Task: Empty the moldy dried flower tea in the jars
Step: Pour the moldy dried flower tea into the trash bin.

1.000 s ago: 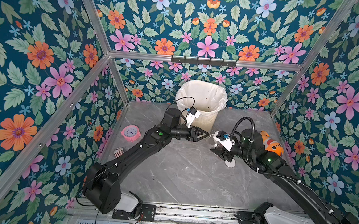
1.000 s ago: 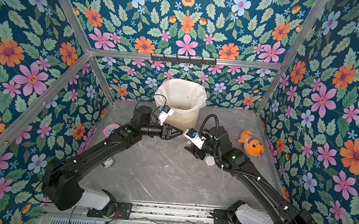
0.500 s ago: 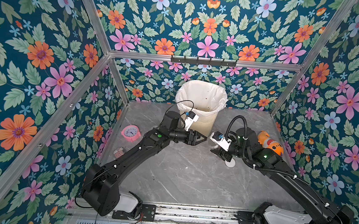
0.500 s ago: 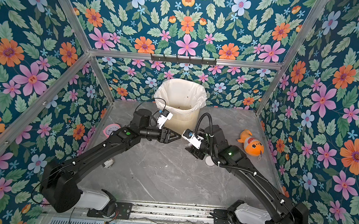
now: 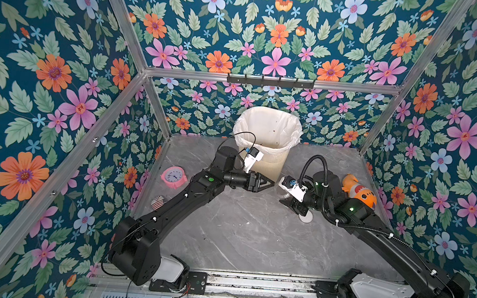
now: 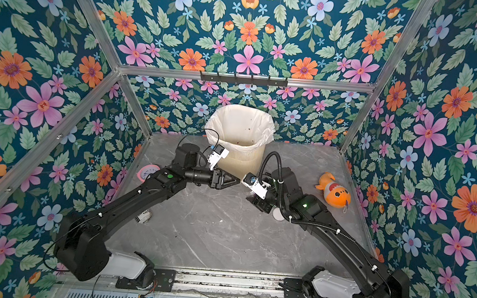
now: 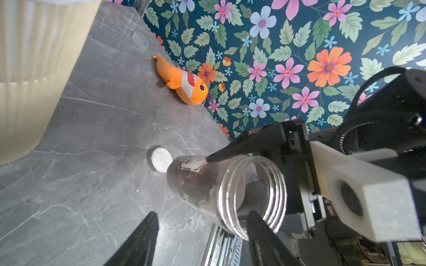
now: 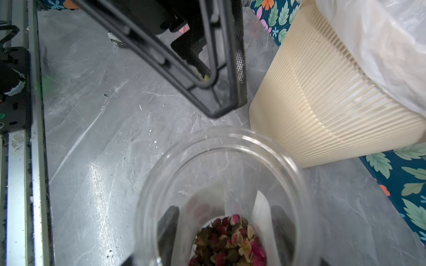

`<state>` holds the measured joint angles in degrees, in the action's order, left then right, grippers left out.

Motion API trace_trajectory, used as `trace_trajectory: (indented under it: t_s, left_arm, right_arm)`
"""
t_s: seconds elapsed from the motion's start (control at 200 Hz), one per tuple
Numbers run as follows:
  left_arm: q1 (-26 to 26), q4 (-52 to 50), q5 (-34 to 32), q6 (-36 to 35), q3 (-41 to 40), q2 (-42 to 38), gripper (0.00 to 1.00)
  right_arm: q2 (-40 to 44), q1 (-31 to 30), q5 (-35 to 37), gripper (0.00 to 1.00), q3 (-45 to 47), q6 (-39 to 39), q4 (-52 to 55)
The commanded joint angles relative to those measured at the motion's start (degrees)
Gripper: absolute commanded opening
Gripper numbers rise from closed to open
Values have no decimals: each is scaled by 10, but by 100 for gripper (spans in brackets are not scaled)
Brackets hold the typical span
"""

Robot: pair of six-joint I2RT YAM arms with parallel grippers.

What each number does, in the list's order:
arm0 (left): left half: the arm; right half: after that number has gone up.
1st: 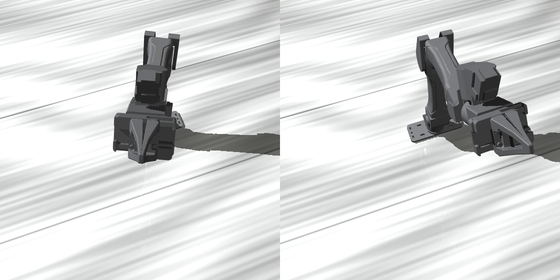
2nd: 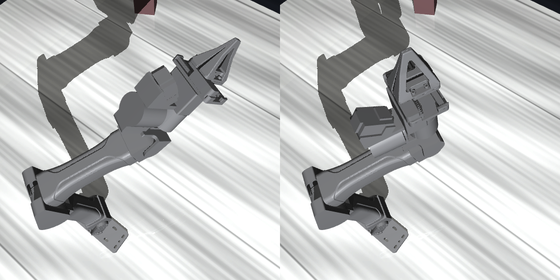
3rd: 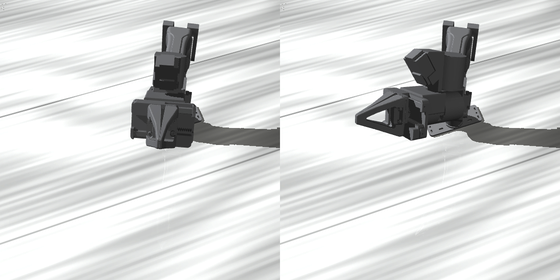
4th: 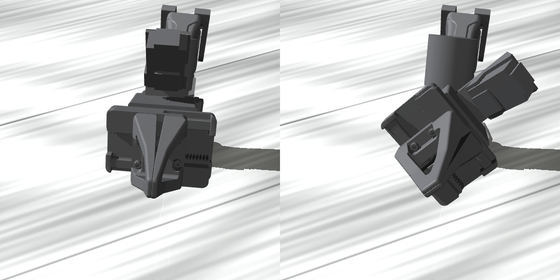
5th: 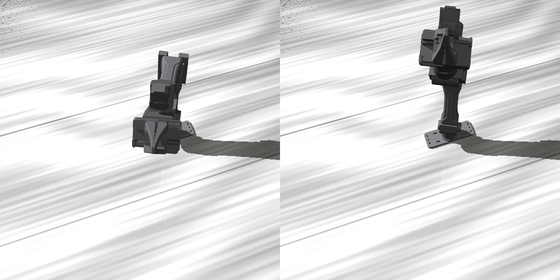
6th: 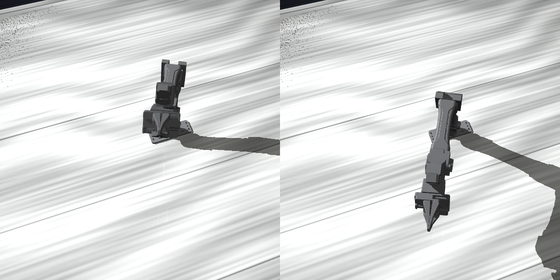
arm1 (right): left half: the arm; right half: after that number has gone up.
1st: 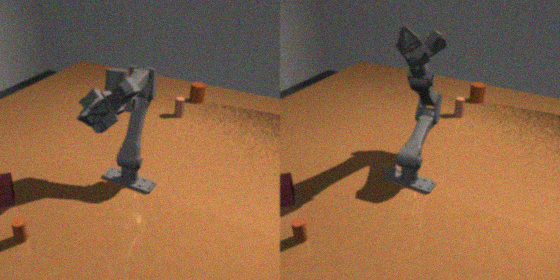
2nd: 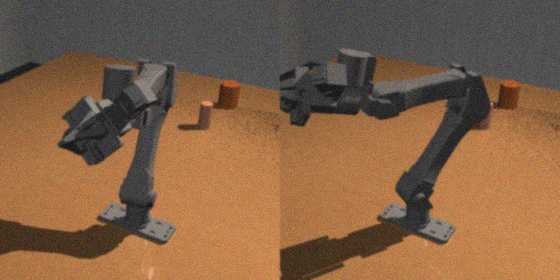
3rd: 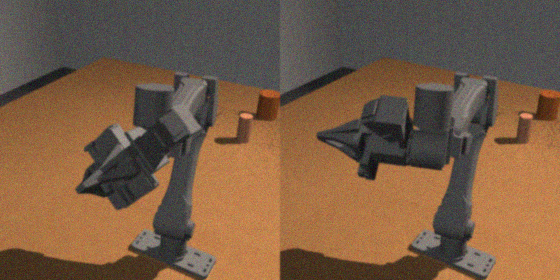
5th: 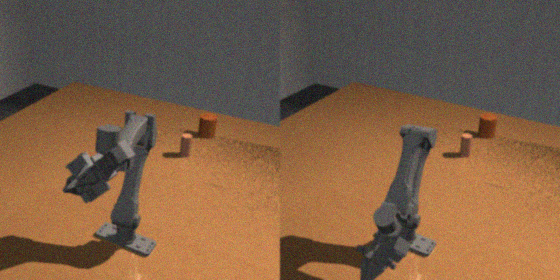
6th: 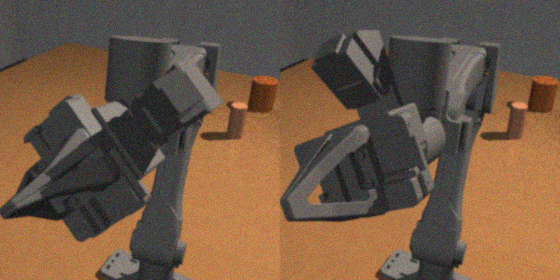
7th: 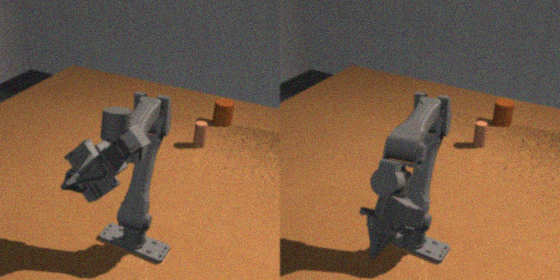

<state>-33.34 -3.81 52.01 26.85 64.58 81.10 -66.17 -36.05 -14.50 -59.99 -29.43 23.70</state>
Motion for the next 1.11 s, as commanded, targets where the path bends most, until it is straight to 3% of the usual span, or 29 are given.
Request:
trace_trajectory:
  t_s: [0.0, 0.335, 0.47, 0.715, 1.1]
  left_arm:
    - [-6, 5, 7, -7, 10, 8, 61]
    - [-15, -90, -22, -61, 47, 43, 44]
    - [-15, -99, -31, -61, 58, 55, 29]
    - [-15, -122, -43, -71, 69, 62, 17]
    - [-14, -119, -44, -73, 69, 71, 0]
  right_arm:
    - [-9, -5, 1, 54, -11, -5, -11]
    - [-35, -31, 62, 53, -43, -26, 23]
    - [-46, -51, 112, 52, -57, -40, 43]
    - [-78, -69, 176, 52, -92, -45, 75]
    - [-101, -82, 189, 65, -119, -34, 85]
